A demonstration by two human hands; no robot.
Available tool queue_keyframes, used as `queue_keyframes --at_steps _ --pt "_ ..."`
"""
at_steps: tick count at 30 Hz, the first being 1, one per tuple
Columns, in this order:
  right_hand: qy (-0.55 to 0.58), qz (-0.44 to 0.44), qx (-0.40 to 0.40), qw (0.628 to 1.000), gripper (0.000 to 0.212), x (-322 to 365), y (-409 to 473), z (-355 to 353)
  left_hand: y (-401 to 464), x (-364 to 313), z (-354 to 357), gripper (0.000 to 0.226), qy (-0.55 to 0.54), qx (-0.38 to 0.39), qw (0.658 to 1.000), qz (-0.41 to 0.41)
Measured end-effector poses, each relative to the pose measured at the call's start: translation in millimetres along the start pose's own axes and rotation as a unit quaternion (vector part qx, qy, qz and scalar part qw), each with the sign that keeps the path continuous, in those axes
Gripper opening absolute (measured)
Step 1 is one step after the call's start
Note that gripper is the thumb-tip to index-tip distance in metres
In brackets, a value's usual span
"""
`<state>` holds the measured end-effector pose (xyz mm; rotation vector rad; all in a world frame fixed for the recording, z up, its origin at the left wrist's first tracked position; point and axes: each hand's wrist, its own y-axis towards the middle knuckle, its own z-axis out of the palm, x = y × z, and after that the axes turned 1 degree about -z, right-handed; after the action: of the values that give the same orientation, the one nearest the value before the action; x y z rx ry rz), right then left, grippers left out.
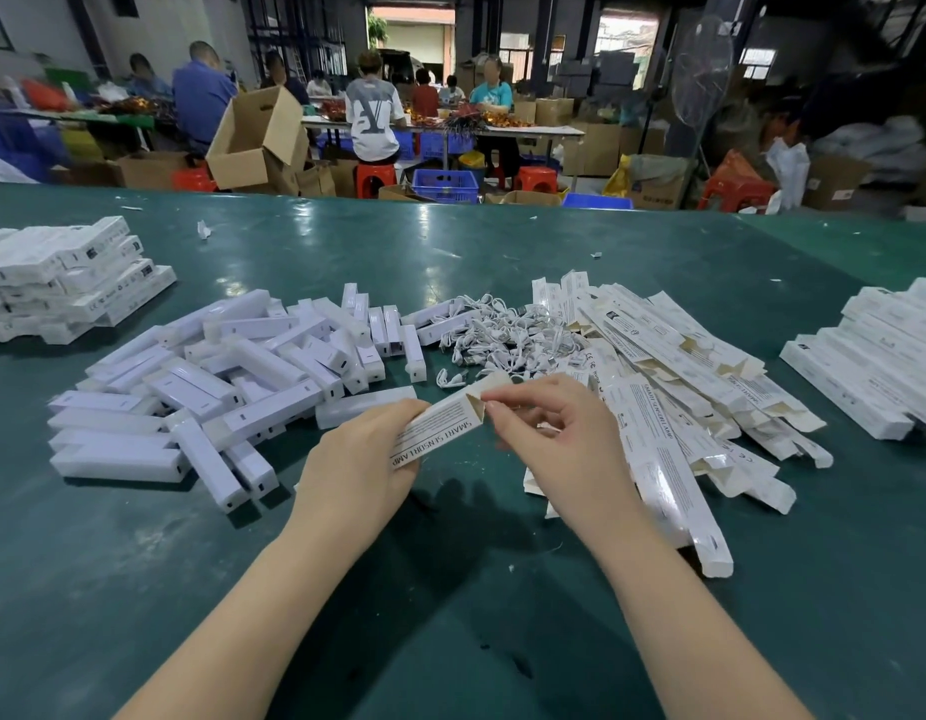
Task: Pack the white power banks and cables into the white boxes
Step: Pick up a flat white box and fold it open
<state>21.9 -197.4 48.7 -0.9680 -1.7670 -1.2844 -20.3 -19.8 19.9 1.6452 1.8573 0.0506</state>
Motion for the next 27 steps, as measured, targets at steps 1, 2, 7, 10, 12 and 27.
queue_keyframes --at_steps 1,2,7,10,12,27 --pt "-0.031 -0.020 -0.016 0.999 0.023 0 0 2 0 0 0 0.039 -0.001 -0.001 1.000 0.001" --pt "-0.047 -0.032 -0.024 0.998 0.023 0 0 3 0 -1 -1 0.038 -0.003 -0.003 1.000 0.004" --pt "-0.034 -0.012 0.001 0.999 0.025 -1 -2 5 -3 -5 -1 0.039 -0.021 0.003 0.999 0.033" --pt "0.048 0.025 0.048 0.997 0.022 1 -3 6 -3 -5 1 0.036 -0.016 -0.015 1.000 0.014" --pt "0.096 0.036 0.085 0.991 0.027 3 -5 11 -1 -4 0 0.036 -0.021 -0.027 0.999 -0.013" --pt "-0.044 -0.189 0.141 0.971 0.048 3 -20 31 -1 -1 -5 0.040 -0.168 -0.050 0.984 -0.023"
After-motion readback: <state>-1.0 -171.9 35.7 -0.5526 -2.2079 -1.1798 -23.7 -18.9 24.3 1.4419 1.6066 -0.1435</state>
